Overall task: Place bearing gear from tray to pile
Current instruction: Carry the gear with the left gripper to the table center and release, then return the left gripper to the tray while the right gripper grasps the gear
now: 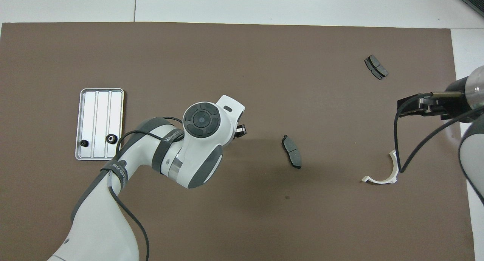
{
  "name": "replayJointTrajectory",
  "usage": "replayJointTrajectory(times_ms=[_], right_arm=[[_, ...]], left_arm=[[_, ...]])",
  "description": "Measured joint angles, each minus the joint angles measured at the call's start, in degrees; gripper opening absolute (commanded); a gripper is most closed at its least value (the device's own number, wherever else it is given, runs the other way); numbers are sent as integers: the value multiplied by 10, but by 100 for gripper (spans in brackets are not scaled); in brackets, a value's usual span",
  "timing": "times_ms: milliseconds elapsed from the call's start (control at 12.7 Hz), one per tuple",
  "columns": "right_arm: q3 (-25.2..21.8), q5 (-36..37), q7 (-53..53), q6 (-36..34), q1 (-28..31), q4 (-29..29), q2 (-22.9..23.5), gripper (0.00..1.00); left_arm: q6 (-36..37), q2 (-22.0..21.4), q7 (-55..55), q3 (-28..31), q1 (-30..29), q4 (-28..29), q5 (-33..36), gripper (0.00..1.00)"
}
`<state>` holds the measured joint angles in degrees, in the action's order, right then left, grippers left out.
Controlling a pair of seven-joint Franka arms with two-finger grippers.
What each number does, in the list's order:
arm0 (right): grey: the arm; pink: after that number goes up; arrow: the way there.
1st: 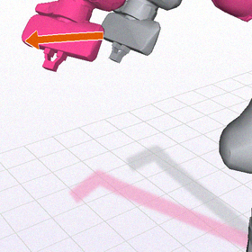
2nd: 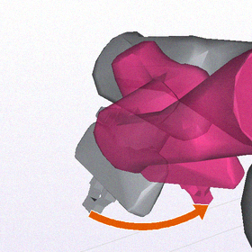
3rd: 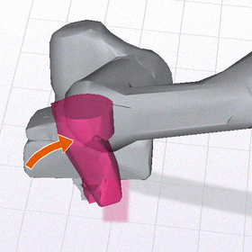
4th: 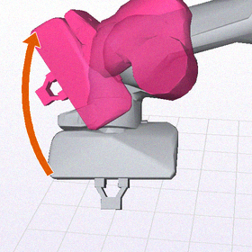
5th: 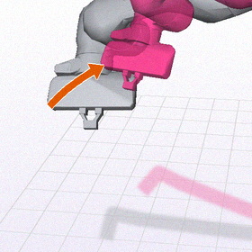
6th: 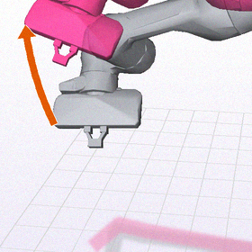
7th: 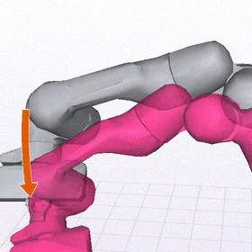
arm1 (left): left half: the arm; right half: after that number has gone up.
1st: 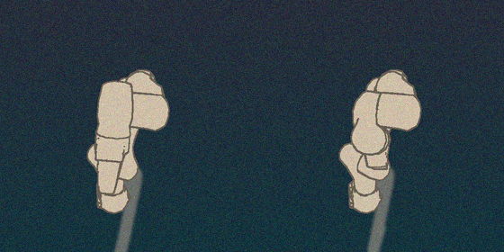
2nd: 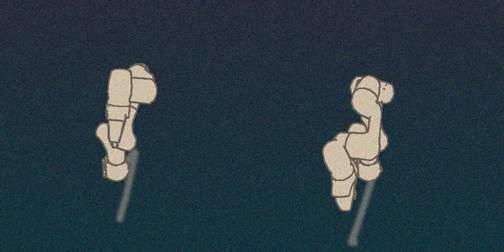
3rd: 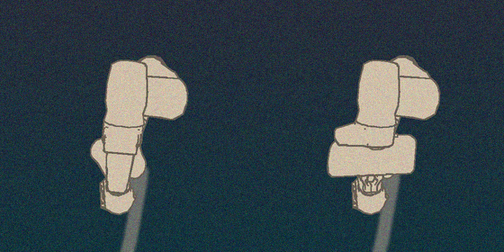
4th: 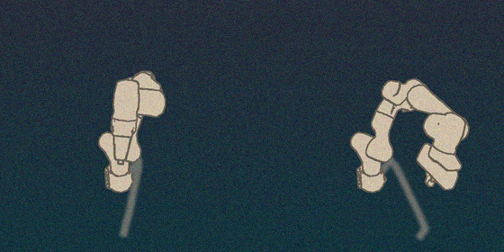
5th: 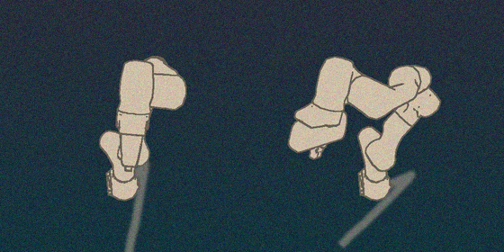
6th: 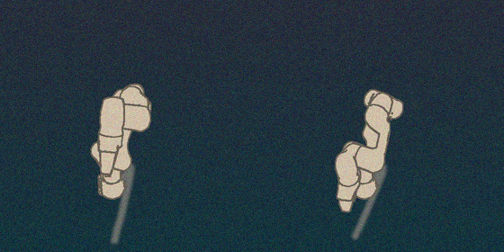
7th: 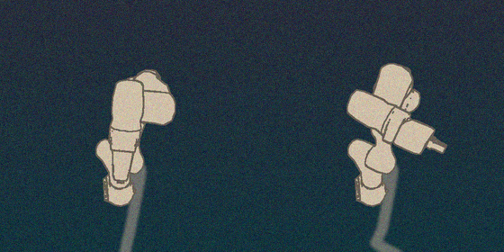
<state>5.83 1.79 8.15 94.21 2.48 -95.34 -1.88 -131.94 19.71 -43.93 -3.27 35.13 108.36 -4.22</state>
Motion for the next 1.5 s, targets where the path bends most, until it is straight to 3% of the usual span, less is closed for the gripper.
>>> replayJointTrajectory(times_ms=[79,157,472,787,1181,1496], right_arm=[[1,0,0,10,-1,-7,0,100],[2,-2,0,20,-7,-14,0,100],[3,-4,49,69,-56,-41,9,100],[4,-4,126,120,-114,-46,48,100],[4,-3,252,221,-208,-39,135,100],[4,10,321,253,-270,15,219,100]], left_arm=[[0,0,0,0,10,0,-1,69],[0,0,-1,0,18,0,-1,100],[0,0,-2,11,17,-3,-1,100],[36,-27,25,21,-76,-21,-1,100],[178,-90,261,24,-224,-17,-1,100],[182,-93,405,24,-309,22,-1,100]])
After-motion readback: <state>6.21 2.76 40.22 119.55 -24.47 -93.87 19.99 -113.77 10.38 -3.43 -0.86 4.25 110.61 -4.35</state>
